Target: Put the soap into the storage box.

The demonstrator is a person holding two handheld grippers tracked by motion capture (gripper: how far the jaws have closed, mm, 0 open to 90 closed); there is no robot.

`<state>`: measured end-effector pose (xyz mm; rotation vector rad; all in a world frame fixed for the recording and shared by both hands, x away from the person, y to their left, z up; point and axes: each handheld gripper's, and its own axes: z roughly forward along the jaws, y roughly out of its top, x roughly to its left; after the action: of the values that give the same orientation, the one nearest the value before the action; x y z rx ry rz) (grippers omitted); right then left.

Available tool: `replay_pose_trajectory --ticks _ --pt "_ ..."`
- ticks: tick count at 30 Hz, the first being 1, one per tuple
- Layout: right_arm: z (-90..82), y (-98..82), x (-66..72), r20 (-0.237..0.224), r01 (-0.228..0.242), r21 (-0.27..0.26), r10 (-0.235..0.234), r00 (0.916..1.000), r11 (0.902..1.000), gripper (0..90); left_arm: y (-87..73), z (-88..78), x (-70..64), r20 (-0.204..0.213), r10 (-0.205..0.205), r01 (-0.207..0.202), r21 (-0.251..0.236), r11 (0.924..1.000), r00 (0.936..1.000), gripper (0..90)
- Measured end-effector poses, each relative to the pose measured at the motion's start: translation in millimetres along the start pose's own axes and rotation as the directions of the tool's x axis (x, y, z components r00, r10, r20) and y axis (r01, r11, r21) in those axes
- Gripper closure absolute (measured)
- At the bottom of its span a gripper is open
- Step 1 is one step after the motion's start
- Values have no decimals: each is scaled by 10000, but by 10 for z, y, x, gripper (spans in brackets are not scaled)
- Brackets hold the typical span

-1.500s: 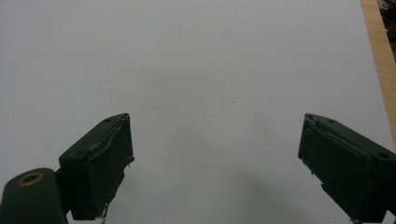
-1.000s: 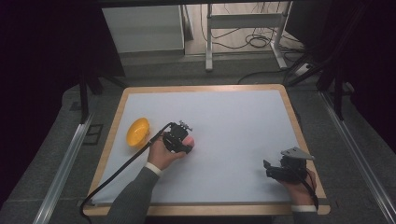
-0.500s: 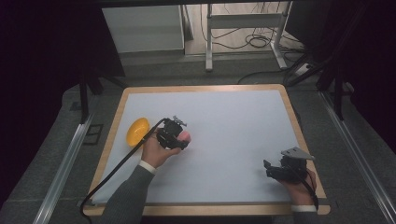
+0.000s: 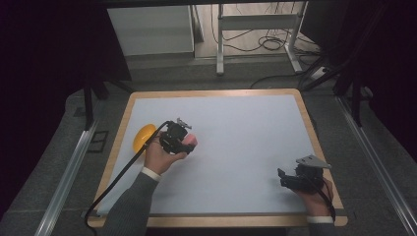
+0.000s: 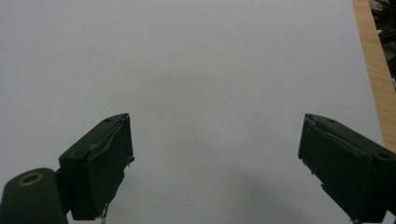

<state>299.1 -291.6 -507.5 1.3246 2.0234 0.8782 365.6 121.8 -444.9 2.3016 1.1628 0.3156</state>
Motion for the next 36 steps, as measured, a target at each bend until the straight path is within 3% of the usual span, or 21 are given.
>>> replay_pose_trajectory --ticks 36 --pt "14 -11 -8 37 -25 23 25 10000 10000 98 -54 -223 230 -369 -327 322 -159 9994 9988 600"
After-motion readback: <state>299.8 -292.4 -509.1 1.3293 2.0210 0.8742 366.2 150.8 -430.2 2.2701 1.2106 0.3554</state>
